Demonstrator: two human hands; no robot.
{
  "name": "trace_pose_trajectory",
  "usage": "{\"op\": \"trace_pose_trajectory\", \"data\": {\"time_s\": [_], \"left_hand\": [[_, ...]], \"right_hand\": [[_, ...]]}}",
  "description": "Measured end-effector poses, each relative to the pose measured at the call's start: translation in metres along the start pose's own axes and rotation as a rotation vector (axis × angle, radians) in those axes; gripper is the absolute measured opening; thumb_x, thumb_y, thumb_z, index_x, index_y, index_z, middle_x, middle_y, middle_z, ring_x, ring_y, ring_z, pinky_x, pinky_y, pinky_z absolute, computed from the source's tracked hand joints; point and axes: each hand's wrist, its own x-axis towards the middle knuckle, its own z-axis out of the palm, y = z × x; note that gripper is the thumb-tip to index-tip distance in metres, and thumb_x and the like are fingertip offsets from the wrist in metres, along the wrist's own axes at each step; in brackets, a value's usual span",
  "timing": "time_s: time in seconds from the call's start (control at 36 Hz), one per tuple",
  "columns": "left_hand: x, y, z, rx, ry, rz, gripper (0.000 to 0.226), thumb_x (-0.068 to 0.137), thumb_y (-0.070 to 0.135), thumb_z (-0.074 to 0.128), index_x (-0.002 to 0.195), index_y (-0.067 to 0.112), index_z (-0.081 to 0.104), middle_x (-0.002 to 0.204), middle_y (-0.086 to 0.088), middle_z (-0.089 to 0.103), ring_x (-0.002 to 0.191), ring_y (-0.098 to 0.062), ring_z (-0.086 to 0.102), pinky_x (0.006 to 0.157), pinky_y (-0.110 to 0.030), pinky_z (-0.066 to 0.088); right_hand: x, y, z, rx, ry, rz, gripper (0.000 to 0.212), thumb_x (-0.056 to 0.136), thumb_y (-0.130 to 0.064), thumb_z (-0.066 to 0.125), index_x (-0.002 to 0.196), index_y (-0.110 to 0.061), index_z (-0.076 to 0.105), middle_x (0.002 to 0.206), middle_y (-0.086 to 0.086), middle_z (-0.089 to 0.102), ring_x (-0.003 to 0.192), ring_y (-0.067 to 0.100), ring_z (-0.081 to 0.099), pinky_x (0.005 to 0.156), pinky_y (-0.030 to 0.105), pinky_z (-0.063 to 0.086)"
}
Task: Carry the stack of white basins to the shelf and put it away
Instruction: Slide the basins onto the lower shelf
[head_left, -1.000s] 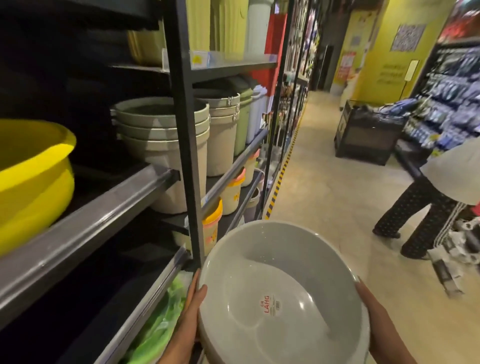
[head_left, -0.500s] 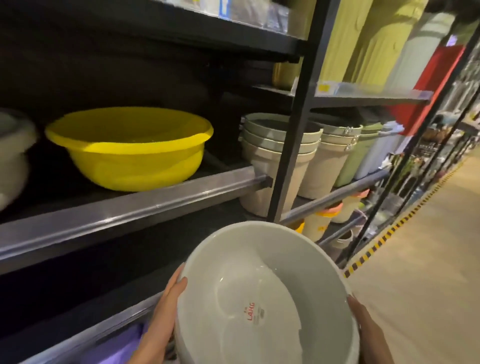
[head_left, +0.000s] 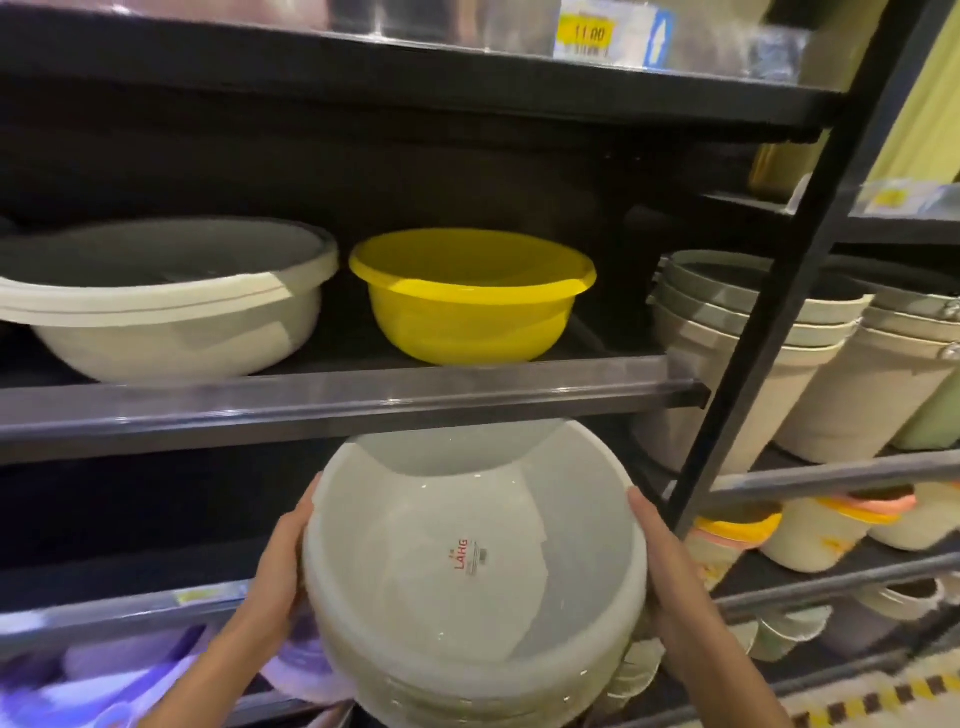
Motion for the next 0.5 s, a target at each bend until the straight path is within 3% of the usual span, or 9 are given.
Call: {"op": "trace_pose_trajectory", "data": {"time_s": [0.11, 0.19, 0.28, 0.36, 0.44, 0.5], "left_hand": [[0.013, 0.013, -0.004, -0.002, -0.014, 0.033, 0.036, 0.093, 0.042, 0.049, 0.114, 0.022, 0.072, 0.110, -0.012, 0.075, 0.097, -0.029, 0.069, 0.086, -0.045, 0.051], [0.031, 0.016, -0.011, 0.058, -0.013, 0.004, 0.042, 0.095, 0.049, 0.045, 0.112, 0.022, 0.073, 0.102, -0.011, 0.077, 0.095, -0.031, 0.071, 0.084, -0.046, 0.053], [0.057, 0.012, -0.014, 0.075, 0.062, 0.006, 0.043, 0.095, 0.047, 0.043, 0.069, 0.021, 0.065, 0.061, -0.004, 0.065, 0.049, -0.017, 0.060, 0.052, -0.033, 0.043], [0.083, 0.010, -0.014, 0.038, 0.089, -0.048, 0.045, 0.090, 0.038, 0.043, 0.048, 0.024, 0.051, 0.047, 0.002, 0.050, 0.043, -0.018, 0.045, 0.049, -0.030, 0.034], [0.115, 0.006, -0.019, 0.050, 0.069, -0.042, 0.046, 0.092, 0.042, 0.039, 0.074, 0.013, 0.070, 0.070, -0.011, 0.072, 0.067, -0.027, 0.064, 0.069, -0.039, 0.049], [0.139, 0.000, -0.023, 0.014, 0.091, -0.033, 0.050, 0.098, 0.043, 0.035, 0.090, 0.011, 0.072, 0.077, -0.007, 0.078, 0.079, -0.029, 0.068, 0.077, -0.040, 0.050]], "right_hand": [[0.014, -0.004, 0.019, 0.070, -0.055, -0.057, 0.045, 0.095, -0.061, 0.055, 0.116, -0.027, 0.074, 0.110, 0.008, 0.078, 0.104, 0.030, 0.075, 0.097, 0.054, 0.056], [0.026, -0.006, 0.031, 0.124, -0.061, -0.062, 0.040, 0.100, -0.051, 0.052, 0.116, -0.021, 0.074, 0.106, 0.013, 0.078, 0.099, 0.034, 0.075, 0.095, 0.055, 0.056], [0.040, -0.002, 0.044, 0.167, -0.056, -0.065, 0.042, 0.102, -0.051, 0.051, 0.123, -0.021, 0.072, 0.114, 0.017, 0.076, 0.110, 0.042, 0.070, 0.103, 0.063, 0.049], [0.061, 0.001, 0.054, 0.183, -0.048, -0.089, 0.046, 0.103, -0.051, 0.048, 0.129, -0.020, 0.070, 0.120, 0.019, 0.073, 0.115, 0.043, 0.067, 0.104, 0.062, 0.048], [0.078, -0.002, 0.067, 0.162, -0.011, -0.110, 0.047, 0.102, -0.050, 0.048, 0.125, -0.017, 0.073, 0.116, 0.017, 0.076, 0.109, 0.037, 0.071, 0.099, 0.055, 0.054], [0.090, -0.002, 0.075, 0.120, 0.010, -0.111, 0.048, 0.103, -0.050, 0.045, 0.123, -0.018, 0.074, 0.115, 0.014, 0.077, 0.109, 0.033, 0.072, 0.095, 0.050, 0.055]]}}
